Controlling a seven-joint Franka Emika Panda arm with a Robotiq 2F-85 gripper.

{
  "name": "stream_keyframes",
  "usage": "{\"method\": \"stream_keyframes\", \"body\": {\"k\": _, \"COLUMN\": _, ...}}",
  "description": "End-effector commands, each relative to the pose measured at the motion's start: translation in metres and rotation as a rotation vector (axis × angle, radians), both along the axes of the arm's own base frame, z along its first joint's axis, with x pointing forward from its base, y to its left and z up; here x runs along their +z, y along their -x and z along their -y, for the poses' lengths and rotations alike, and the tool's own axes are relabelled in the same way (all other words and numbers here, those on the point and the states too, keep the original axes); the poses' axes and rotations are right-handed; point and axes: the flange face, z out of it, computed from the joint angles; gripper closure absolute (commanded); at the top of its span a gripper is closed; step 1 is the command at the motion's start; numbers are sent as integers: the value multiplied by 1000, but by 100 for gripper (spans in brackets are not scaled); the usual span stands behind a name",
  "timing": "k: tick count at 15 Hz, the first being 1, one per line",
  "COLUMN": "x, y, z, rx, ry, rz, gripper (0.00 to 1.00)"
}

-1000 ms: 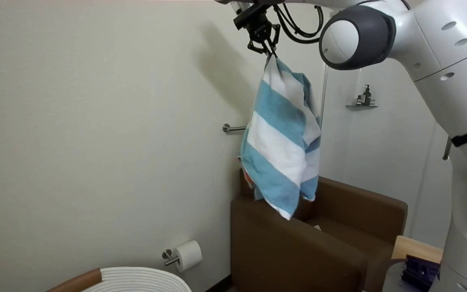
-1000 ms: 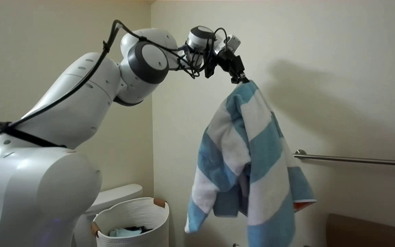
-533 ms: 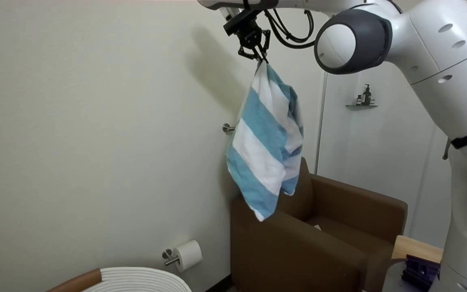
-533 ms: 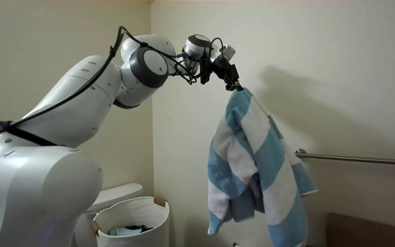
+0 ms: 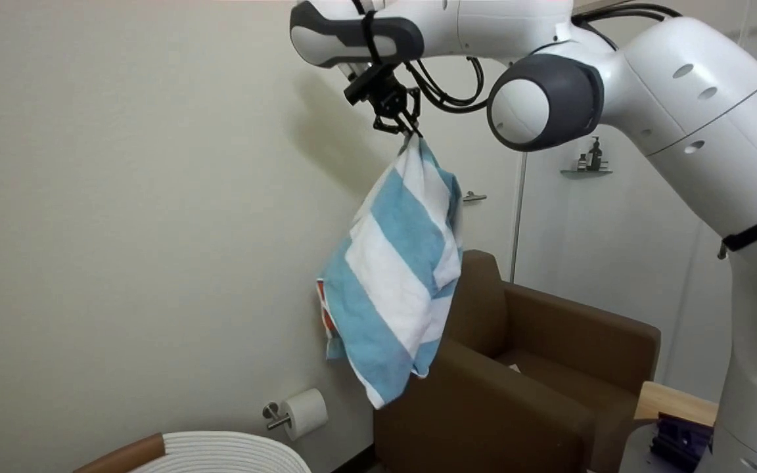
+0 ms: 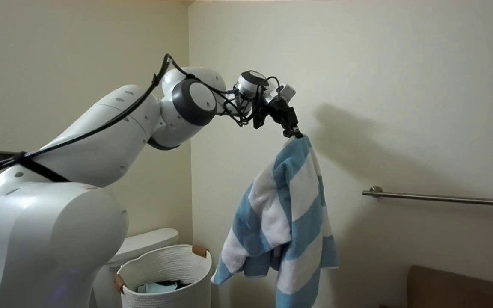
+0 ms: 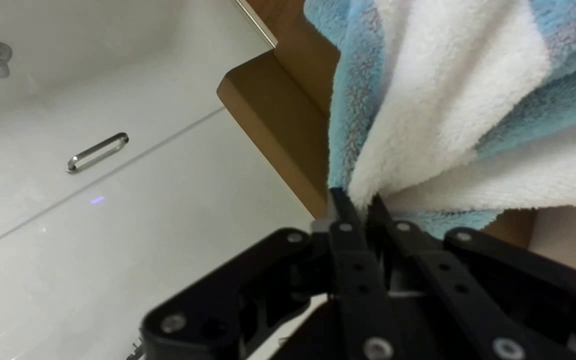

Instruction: Pick up the cloth and put it on the sofa

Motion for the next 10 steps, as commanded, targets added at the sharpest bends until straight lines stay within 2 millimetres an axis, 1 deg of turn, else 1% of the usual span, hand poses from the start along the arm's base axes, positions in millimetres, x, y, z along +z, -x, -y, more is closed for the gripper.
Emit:
{"method": "stream_keyframes", "body": {"k": 1, "x": -11, "y": 11, "z": 70, "rx": -164, "ry": -29, "rz": -20, "gripper": 93}}
{"method": "stream_keyframes", "body": {"k": 4, "x": -20, "y": 24, "z": 129, "rx": -281, "ry": -47, "rz": -24, "gripper": 93}}
{"method": "stream_keyframes", "body": {"k": 6, "x": -22, "y": 29, "z": 166, "rx": -369, "ry": 3, "rz": 28, "gripper": 93}}
{"method": "stream_keyframes", "body": {"k": 8, "x": -28, "y": 38, "z": 198, "rx": -468, "ry": 34, "rz": 54, "gripper": 93}}
{"method": "stream_keyframes", "body": {"k": 10, "x": -30, "y": 47, "z": 223, "rx": -561, "ry": 48, "rz": 98, "gripper": 93}}
